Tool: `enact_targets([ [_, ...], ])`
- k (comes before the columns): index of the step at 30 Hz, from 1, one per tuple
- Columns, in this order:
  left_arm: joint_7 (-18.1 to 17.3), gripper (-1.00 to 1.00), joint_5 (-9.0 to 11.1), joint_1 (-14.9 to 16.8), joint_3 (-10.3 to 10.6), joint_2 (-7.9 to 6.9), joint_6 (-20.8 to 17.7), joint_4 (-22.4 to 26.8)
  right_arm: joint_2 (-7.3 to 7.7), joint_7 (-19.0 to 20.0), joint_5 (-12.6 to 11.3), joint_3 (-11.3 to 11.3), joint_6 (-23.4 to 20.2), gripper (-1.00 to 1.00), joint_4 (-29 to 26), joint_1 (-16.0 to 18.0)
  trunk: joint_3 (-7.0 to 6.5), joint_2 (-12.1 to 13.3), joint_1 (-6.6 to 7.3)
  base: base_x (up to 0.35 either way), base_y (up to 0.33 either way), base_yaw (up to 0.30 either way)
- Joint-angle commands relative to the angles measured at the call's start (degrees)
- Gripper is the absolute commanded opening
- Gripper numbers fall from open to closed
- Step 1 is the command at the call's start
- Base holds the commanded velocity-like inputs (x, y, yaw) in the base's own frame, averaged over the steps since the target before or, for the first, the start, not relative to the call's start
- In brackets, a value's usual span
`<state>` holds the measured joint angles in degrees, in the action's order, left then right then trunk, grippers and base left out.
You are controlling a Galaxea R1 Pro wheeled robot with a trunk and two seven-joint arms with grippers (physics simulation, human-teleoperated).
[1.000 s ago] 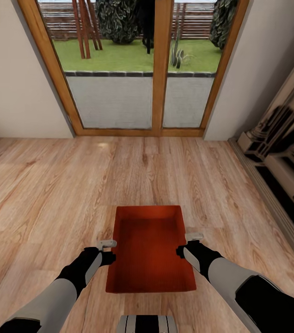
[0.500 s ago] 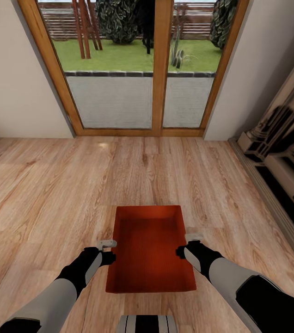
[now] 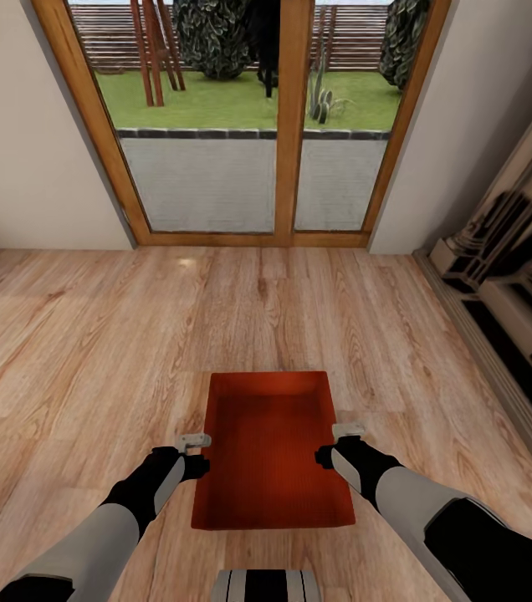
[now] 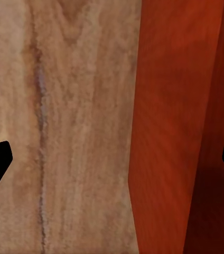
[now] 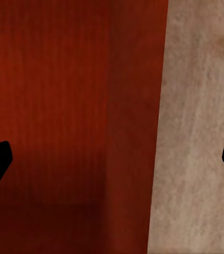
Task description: Move the two storage containers from the living room to the garage. In the garage, place one container on the floor and stack the other container on top of it (either order is fine).
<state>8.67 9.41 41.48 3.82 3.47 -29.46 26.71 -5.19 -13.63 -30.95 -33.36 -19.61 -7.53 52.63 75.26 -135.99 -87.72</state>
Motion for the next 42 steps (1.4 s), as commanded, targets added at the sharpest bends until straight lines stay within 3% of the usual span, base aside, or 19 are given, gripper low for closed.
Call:
enact_targets([
  [1, 0.5, 1.0, 0.6, 0.0, 0.4, -0.05, -0.2, 0.1, 0.01, -0.3, -0.5, -0.5, -0.3, 1.0, -0.1, 0.0, 0.04, 0.0, 0.01, 0.0, 0.0, 0.0],
  [30, 0.5, 1.0, 0.6, 0.0, 0.4, -0.05, -0.2, 0.1, 0.5, -0.3, -0.3, -0.5, 0.7, 1.0, 2.6, 0.0, 0.04, 0.0, 0.01, 0.0, 0.0, 0.0],
  [37, 0.5, 1.0, 0.6, 0.0, 0.4, -0.05, -0.2, 0.1, 0.45, -0.3, -0.3, -0.5, 0.7, 1.0, 2.6, 0.0, 1.3, -2.8, -1.53, 0.0, 0.0, 0.0],
  [42, 0.5, 1.0, 0.6, 0.0, 0.4, -0.05, -0.2, 0.1, 0.52, -0.3, -0.3, -0.5, 0.7, 1.0, 2.6, 0.0, 1.3, -2.8, -1.53, 0.0, 0.0, 0.0],
])
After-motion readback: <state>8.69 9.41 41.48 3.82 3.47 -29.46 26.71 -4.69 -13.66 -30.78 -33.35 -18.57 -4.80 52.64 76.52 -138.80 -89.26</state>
